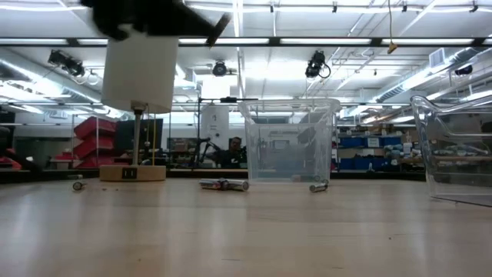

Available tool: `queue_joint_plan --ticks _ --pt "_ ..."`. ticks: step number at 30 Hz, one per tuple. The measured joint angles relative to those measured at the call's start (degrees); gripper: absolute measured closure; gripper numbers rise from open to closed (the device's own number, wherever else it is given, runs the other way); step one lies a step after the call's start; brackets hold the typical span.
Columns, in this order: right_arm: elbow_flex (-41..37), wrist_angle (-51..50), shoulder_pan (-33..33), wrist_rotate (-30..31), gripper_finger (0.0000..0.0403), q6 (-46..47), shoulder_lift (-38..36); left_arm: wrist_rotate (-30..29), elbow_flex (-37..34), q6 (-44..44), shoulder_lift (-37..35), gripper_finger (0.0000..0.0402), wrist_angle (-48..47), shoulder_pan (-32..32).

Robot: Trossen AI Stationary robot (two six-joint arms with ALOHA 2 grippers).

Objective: Sort batteries
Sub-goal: Put the brown battery into the top transparent bin

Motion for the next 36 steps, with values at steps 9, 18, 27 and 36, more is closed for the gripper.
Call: queue_joint_plan --ticks 9,18,27,36 --pt "0.0 0.56 -0.26 -0.02 0.0288 -0.1 0.0 8.46 -0.01 10.35 -0.14 0.0391 19.94 12.93" --pt "0.0 2.07 -0.3 0.0 0.0288 -1.06 0.02 19.95 6.16 -0.51 2.82 0.0391 22.4 26.22" --pt "0.0 2.66 -0.3 0.0 0.0288 -0.95 0.02 14.82 21.22 -6.0 11.23 0.0391 2.04 28.6" --pt "0.0 3.1 -0.3 -0.02 0.0288 -0.93 0.02 13.85 29.86 -16.87 15.56 0.0391 -21.69 31.33"
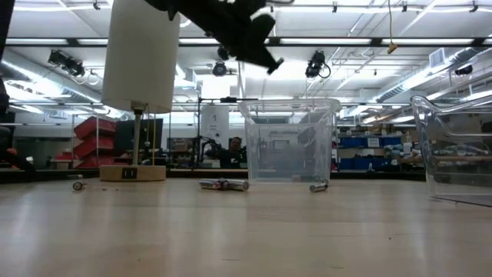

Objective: Sort batteries
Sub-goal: Put the brown battery into the top transparent bin

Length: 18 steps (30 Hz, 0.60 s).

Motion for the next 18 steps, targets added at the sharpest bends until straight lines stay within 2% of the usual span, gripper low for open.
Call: queue_joint_plan --ticks 10,18 --pt "0.0 0.33 0.0 0.0 0.0288 0.02 0.02 5.99 0.26 -5.92 0.26 0.0391 -8.31 1.35" --pt "0.0 0.41 0.0 0.0 0.0288 0.02 0.02 6.83 0.28 -7.3 2.22 0.0391 -10.31 1.36"
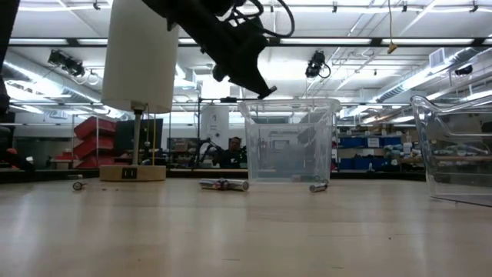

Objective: Sort batteries
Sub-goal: Put the brown battery into the top transparent bin

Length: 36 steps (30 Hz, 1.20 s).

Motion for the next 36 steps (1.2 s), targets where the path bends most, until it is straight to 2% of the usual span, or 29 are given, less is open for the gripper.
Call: queue_joint_plan --ticks 10,24,36 --pt "0.0 -0.01 0.0 0.0 0.0288 0.0 0.0 0.06 0.0 0.02 2.73 0.0389 0.26 0.0" --pt "0.0 -0.02 0.0 0.0 0.0288 -0.07 0.0 0.06 0.0 0.11 2.71 0.0345 0.84 0.0" --pt "0.0 -0.04 -0.02 0.0 0.0288 -0.15 0.0 0.06 0.0 0.02 2.69 0.0342 0.81 0.0"
